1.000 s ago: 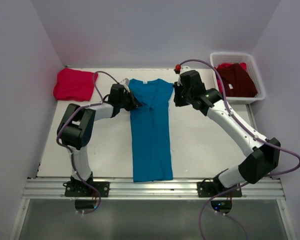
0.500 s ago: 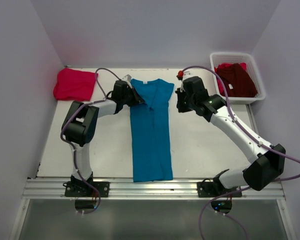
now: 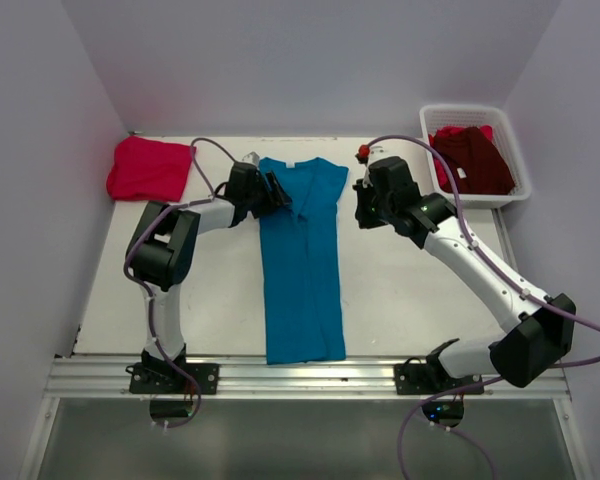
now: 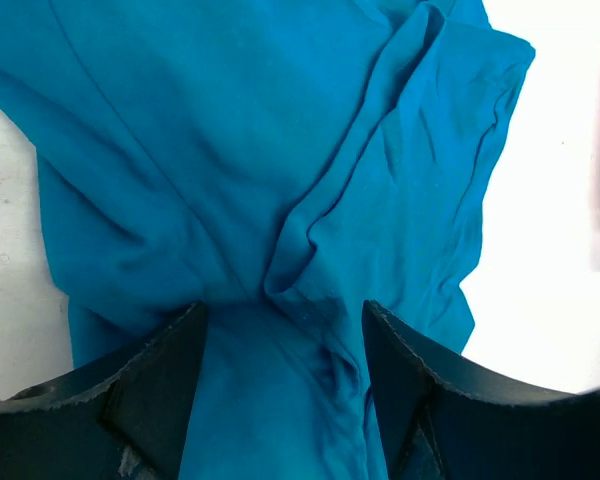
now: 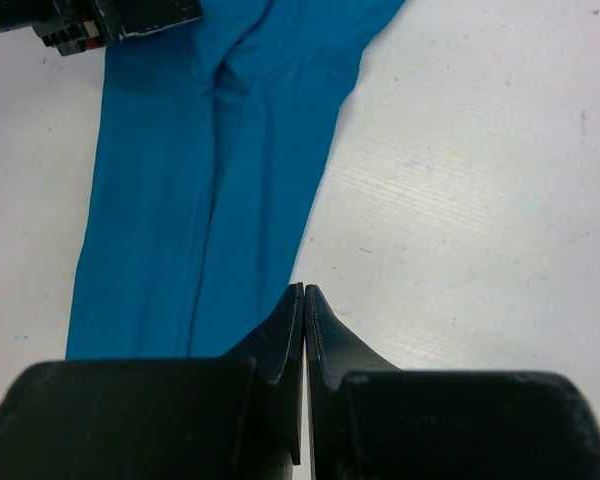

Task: Fold and stack the t-shirts
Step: Fold the tshirt

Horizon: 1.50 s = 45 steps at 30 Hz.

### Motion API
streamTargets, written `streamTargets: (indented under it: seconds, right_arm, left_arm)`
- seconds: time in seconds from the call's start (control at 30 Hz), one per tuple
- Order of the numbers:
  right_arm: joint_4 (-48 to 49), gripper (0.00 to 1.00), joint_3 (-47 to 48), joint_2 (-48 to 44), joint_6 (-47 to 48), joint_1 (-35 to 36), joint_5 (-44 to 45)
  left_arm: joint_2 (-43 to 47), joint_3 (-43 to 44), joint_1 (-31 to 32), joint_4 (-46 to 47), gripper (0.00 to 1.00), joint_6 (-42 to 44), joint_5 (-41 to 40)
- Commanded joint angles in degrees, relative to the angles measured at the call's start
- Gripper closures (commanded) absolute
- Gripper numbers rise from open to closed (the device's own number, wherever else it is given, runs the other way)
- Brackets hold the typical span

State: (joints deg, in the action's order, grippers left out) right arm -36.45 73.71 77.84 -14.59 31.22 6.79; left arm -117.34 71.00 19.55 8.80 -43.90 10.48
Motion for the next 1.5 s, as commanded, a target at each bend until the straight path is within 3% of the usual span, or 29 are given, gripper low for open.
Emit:
streamTargets:
  seconds: [0.0,0.3,0.43,0.67,0.83,0.93,0.97,1.07,1.47]
  right_arm:
    - [0.85,1.0,-0.15,-1.64,-0.35,0.24,0.68]
    - [0.85,1.0,-0.85,-2.26,0.18,0.24,1.3]
    - [0.85,1.0,-0.59,-2.26,0.35,0.33,1.3]
    - [0.76,1.0,-0.94,-2.7,0.61,0.24,1.65]
    - [0.5,1.0,-1.11,-3.14,0.7,0.33,1.74]
    - [0.67,1.0,-1.2,-3.31,0.7,0.24,1.83]
    - [0.59,1.0,-1.29,-3.31,0.7,0.24,2.0]
    - [0.67,1.0,-1.73,-3.4,0.7,0.24,1.91]
    - [1.2,1.0,-2.61,-4.01,0.26,0.24,1.74]
  left_arm:
    - [0.18,2.47,0.22,0.08,0.32,0.74,-1.87]
    - [0.0,2.04,0.4,4.64,0.46,-0.13,1.03]
    - [0.01,2.65,0.75,6.32,0.46,-0.13,2.17]
    - [-3.42,6.86,0.75,4.74,0.49,-0.66,3.32]
    - [-5.71,9.33,0.84,2.9,0.57,-0.84,3.58]
    - [-5.97,9.59,0.84,2.54,0.69,-0.66,3.58]
    - [-5.97,9.59,0.84,2.54,0.81,-0.66,3.76]
    - [-5.53,9.59,0.84,2.45,1.0,-0.66,4.2]
    - [-4.65,13.54,2.86,2.98,1.0,0.92,9.82]
